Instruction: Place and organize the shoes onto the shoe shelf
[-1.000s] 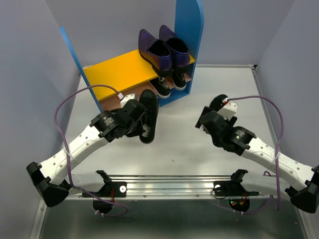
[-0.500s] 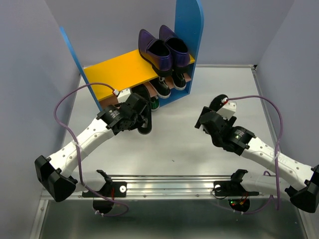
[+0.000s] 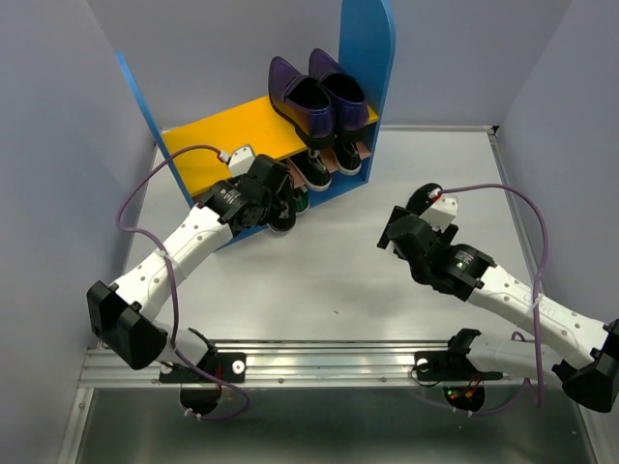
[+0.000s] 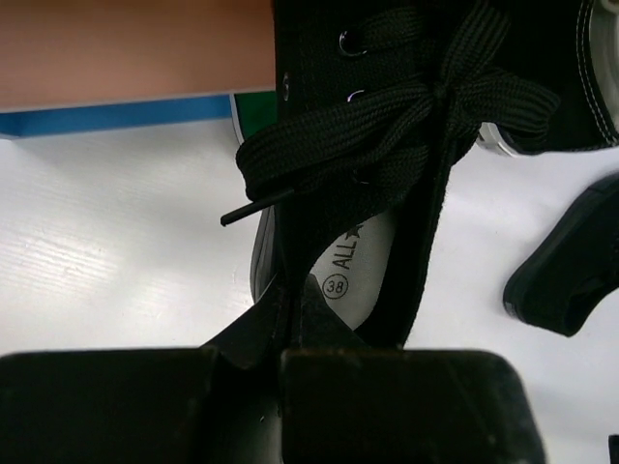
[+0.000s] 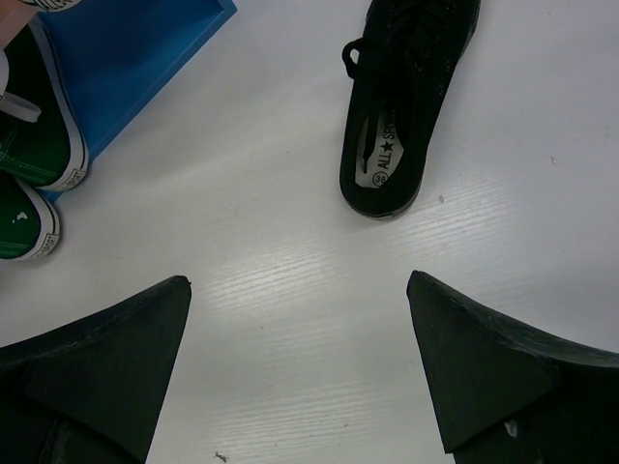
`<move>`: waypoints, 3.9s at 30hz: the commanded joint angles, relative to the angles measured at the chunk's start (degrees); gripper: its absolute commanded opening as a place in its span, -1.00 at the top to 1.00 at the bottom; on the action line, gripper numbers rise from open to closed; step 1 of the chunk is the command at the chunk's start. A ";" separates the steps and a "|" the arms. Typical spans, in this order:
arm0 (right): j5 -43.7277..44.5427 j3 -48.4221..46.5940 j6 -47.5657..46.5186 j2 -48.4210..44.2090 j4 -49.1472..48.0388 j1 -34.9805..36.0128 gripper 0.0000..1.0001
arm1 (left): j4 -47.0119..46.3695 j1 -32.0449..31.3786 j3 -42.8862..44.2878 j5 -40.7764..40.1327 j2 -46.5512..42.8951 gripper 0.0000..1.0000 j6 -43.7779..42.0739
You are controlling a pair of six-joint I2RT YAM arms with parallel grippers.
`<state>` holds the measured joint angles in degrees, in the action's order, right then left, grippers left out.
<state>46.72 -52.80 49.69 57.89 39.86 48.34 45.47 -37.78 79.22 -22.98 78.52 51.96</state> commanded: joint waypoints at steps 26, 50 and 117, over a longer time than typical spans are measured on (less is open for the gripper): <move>0.13 -2.31 0.05 -0.23 -1.36 -0.35 -1.00 | -14.01 5.17 2.61 -7.61 6.47 1.00 -1.52; -1.10 -4.95 -2.84 4.16 -3.73 -0.35 -1.00 | -16.64 5.00 -2.92 0.40 0.59 -0.07 -12.67; -34.77 5.77 -9.72 12.17 -15.79 -21.19 0.99 | -7.41 -17.68 -3.64 -2.07 -9.80 -0.18 -17.07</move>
<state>10.66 -46.78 36.77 75.53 23.49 20.95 38.81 -55.18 72.40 -24.47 67.48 37.34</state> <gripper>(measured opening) 0.036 0.592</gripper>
